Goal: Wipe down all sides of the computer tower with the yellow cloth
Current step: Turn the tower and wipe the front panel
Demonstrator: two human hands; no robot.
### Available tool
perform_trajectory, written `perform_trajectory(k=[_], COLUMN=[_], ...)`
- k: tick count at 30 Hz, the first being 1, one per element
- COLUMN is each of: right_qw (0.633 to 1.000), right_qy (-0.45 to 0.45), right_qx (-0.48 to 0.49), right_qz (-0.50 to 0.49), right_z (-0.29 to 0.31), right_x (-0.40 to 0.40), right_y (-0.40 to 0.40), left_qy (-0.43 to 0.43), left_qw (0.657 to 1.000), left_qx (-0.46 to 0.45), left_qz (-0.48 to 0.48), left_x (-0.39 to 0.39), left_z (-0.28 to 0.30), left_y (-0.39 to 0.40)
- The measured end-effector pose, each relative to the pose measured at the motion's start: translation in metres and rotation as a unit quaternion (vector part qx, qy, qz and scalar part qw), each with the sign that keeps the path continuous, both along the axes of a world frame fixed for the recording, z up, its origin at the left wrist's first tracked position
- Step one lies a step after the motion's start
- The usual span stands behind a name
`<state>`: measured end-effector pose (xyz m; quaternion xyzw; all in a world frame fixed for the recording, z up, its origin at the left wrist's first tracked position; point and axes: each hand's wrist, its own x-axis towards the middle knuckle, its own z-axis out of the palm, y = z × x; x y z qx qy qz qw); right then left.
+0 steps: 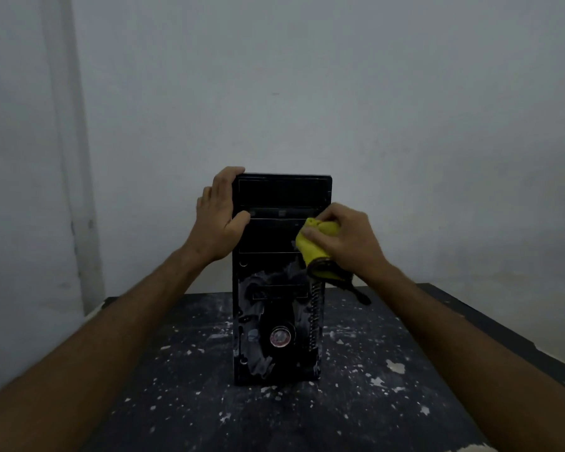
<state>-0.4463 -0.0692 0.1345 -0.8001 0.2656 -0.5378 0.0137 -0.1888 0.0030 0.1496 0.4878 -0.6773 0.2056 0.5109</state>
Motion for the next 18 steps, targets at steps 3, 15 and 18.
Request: perform_trajectory(k=[3,15,18], right_qw=[0.995,0.998,0.987], right_qy=[0.097,0.061,0.163], right_qx=[0.008,-0.034,-0.012], right_qz=[-0.005,0.006,0.009], right_z=[0.005,0.002,-0.007], right_x=[0.004,0.013,0.006], right_y=[0.002,0.008,0.007], left_qy=[-0.016,-0.034,-0.042], left_qw=[1.0,0.999,0.999], left_qx=[0.014,0.023,0.025], left_qz=[0.002,0.002,0.007], left_x=[0.004,0.008,0.01], left_z=[0.002,0.002,0.001], left_y=[0.002,0.004,0.006])
